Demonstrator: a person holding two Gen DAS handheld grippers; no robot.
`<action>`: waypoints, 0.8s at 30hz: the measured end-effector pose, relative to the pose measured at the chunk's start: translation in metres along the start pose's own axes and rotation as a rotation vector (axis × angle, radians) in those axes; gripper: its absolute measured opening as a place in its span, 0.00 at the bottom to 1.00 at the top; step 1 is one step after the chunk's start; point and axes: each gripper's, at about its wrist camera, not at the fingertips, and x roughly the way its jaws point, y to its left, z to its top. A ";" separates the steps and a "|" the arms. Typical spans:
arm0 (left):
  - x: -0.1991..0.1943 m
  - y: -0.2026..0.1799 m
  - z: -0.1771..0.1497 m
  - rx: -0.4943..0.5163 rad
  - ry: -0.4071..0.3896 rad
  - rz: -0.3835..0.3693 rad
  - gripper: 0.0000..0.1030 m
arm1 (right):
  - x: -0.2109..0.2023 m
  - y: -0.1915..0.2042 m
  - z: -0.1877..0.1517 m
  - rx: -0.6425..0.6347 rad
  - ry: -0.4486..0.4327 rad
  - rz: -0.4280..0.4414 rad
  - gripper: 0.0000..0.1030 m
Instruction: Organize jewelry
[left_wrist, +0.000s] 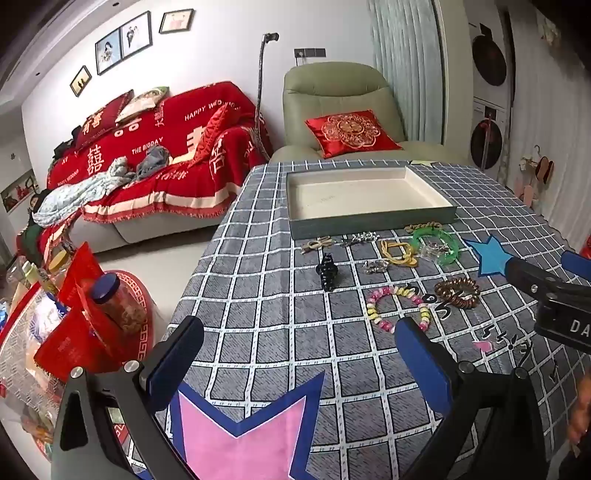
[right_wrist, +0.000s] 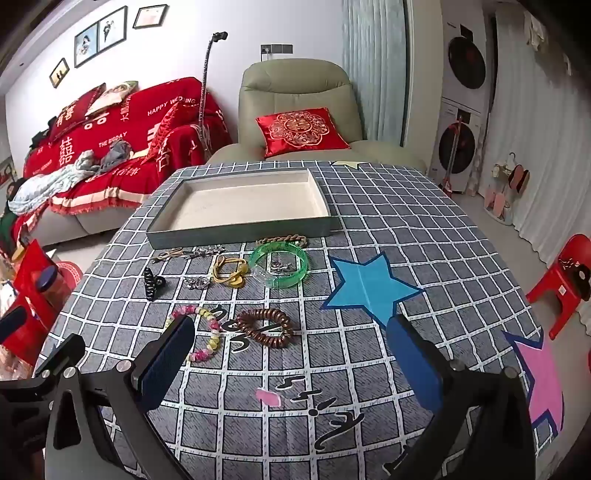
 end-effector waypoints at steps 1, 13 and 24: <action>-0.001 0.000 -0.001 -0.003 0.007 -0.001 1.00 | 0.000 0.000 0.000 0.000 0.000 -0.001 1.00; 0.007 0.008 0.002 -0.021 0.047 -0.026 1.00 | -0.005 0.005 0.009 -0.023 -0.014 -0.006 1.00; 0.007 0.009 0.003 -0.028 0.045 -0.037 1.00 | -0.004 0.013 0.007 -0.051 -0.022 -0.016 1.00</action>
